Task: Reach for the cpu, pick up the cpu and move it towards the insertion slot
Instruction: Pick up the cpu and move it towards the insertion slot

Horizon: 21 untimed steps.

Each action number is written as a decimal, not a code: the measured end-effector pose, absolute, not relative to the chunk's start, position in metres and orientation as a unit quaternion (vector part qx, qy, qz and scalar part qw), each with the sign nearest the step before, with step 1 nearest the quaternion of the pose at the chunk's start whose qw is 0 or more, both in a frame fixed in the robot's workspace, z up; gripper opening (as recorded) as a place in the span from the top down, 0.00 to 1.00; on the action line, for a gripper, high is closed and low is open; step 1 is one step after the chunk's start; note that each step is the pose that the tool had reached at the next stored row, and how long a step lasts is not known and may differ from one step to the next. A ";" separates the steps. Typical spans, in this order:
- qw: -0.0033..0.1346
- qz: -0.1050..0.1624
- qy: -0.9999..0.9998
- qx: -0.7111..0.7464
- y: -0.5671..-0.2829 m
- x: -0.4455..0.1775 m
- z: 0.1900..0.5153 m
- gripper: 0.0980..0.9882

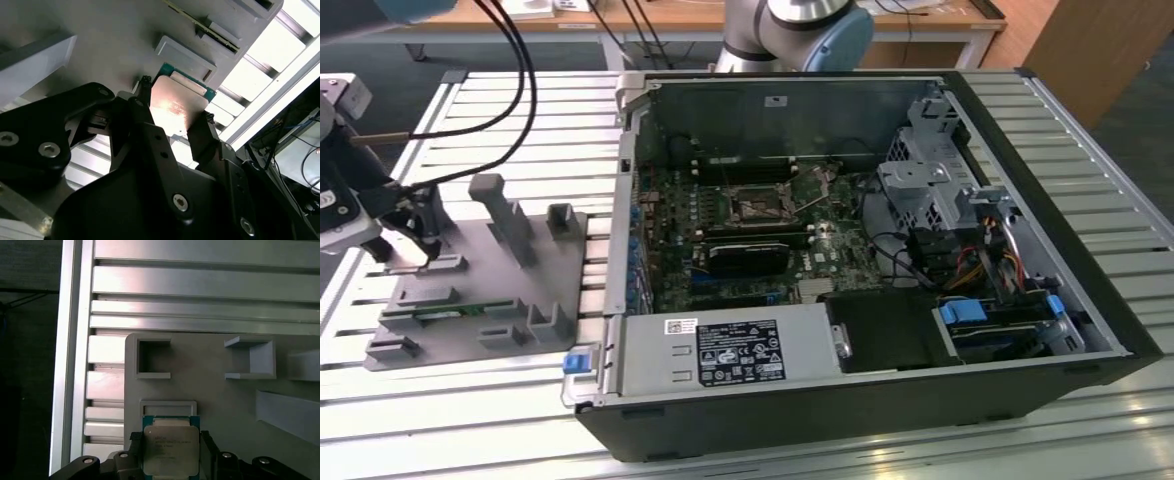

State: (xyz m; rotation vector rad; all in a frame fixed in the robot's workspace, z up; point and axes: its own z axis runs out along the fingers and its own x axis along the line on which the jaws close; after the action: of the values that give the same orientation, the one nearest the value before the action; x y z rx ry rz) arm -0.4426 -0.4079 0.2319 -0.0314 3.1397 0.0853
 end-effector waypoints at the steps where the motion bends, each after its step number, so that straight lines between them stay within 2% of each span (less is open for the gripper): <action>1: 0.000 0.027 1.000 -0.010 -0.408 -0.443 0.235 0.50; 21: 0.000 0.028 1.000 -0.010 -0.408 -0.443 0.245 0.50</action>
State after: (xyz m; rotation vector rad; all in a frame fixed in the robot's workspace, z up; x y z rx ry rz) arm -0.4426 -0.4079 0.2452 -0.0313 3.1396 0.0873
